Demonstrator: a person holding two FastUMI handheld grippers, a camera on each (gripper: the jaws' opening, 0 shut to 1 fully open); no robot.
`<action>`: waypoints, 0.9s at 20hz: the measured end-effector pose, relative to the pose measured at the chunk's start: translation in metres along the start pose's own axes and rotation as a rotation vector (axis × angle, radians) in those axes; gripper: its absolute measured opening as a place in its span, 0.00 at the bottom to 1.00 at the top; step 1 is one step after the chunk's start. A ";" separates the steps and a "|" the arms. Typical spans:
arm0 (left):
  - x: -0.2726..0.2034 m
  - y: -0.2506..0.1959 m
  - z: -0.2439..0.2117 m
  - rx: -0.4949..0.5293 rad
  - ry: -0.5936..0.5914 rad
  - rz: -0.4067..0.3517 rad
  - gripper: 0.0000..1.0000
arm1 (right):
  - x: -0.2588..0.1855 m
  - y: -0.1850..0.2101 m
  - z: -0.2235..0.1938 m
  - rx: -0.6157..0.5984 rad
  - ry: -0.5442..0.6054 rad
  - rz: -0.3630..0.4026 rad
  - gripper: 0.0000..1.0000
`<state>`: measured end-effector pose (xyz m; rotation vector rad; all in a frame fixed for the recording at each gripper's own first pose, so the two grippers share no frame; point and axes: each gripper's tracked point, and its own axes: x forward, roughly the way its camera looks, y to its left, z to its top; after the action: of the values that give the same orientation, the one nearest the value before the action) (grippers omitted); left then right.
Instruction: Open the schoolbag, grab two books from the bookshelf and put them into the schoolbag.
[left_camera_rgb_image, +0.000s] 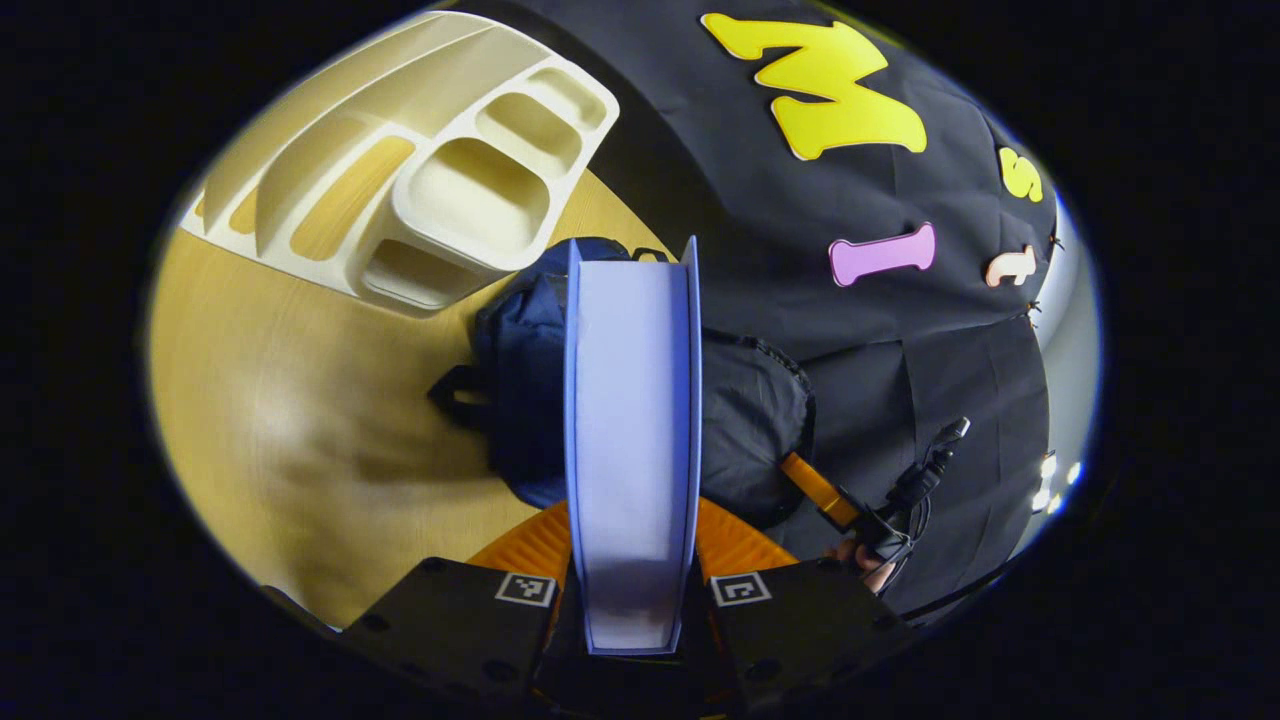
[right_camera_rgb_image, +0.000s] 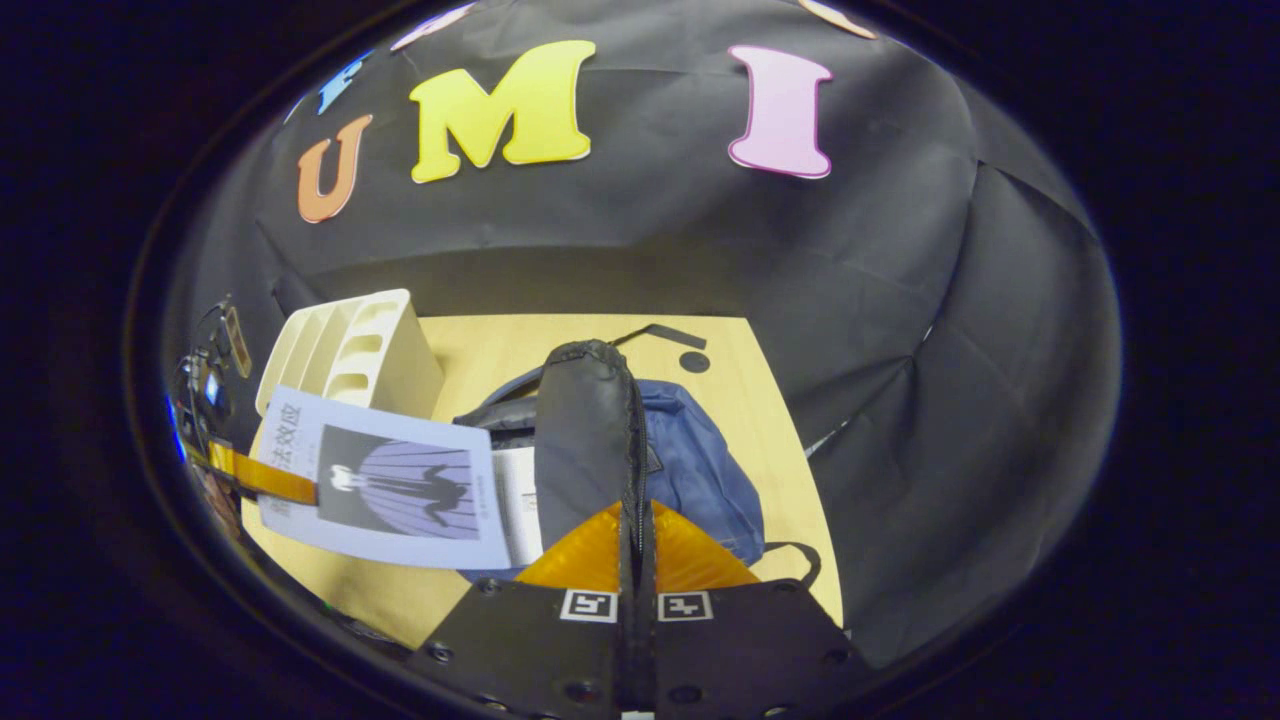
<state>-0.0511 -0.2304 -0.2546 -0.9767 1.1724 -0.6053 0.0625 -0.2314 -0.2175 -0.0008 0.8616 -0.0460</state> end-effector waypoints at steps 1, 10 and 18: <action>0.019 0.001 0.002 0.011 -0.002 0.000 0.42 | -0.001 0.000 0.001 0.005 -0.005 0.005 0.00; 0.084 -0.017 0.001 -0.009 0.030 -0.086 0.42 | -0.018 -0.025 0.015 0.048 -0.031 0.002 0.00; 0.127 -0.026 0.003 -0.056 0.037 -0.145 0.42 | -0.021 -0.030 0.031 0.033 -0.033 -0.003 0.00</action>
<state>-0.0069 -0.3465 -0.2920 -1.1091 1.1635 -0.7112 0.0709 -0.2607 -0.1809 0.0283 0.8283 -0.0627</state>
